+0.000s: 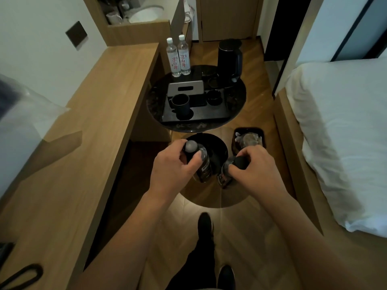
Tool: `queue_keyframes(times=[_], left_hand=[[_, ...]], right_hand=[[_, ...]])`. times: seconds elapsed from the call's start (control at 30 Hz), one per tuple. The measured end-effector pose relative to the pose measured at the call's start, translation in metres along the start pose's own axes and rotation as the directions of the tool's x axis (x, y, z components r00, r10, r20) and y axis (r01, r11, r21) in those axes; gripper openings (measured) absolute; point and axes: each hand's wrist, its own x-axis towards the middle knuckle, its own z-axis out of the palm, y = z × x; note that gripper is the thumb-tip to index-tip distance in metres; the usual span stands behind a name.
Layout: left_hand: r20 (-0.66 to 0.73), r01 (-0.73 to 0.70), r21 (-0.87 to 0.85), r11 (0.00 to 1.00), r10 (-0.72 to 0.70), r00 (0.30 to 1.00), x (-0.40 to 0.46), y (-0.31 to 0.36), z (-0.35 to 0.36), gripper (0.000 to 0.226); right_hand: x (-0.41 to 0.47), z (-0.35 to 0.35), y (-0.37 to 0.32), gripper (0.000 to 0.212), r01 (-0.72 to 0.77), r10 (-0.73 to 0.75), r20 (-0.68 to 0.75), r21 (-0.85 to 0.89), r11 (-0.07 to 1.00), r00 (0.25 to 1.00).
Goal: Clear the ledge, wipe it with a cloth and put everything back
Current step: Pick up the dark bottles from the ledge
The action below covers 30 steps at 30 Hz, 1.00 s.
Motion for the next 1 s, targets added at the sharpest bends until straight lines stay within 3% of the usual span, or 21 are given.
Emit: queue_keyframes(times=[0.43, 0.8, 1.0], left_hand=[[-0.112, 0.043, -0.026, 0.999, -0.046, 0.993, 0.208, -0.09, 0.012, 0.023], [-0.263, 0.115, -0.087, 0.99, -0.134, 0.955, 0.37, -0.124, 0.01, 0.014], [-0.316, 0.192, -0.052, 0.98, -0.198, 0.928, 0.454, -0.141, 0.029, 0.02]], right_hand=[[0.239, 0.022, -0.052, 0.025, 0.071, -0.066, 0.048, -0.115, 0.991, 0.997], [0.429, 0.005, -0.087, 0.023, 0.14, -0.146, -0.092, -0.069, 0.988, 0.985], [0.533, 0.012, -0.086, 0.021, 0.179, -0.18, -0.039, -0.029, 0.983, 0.983]])
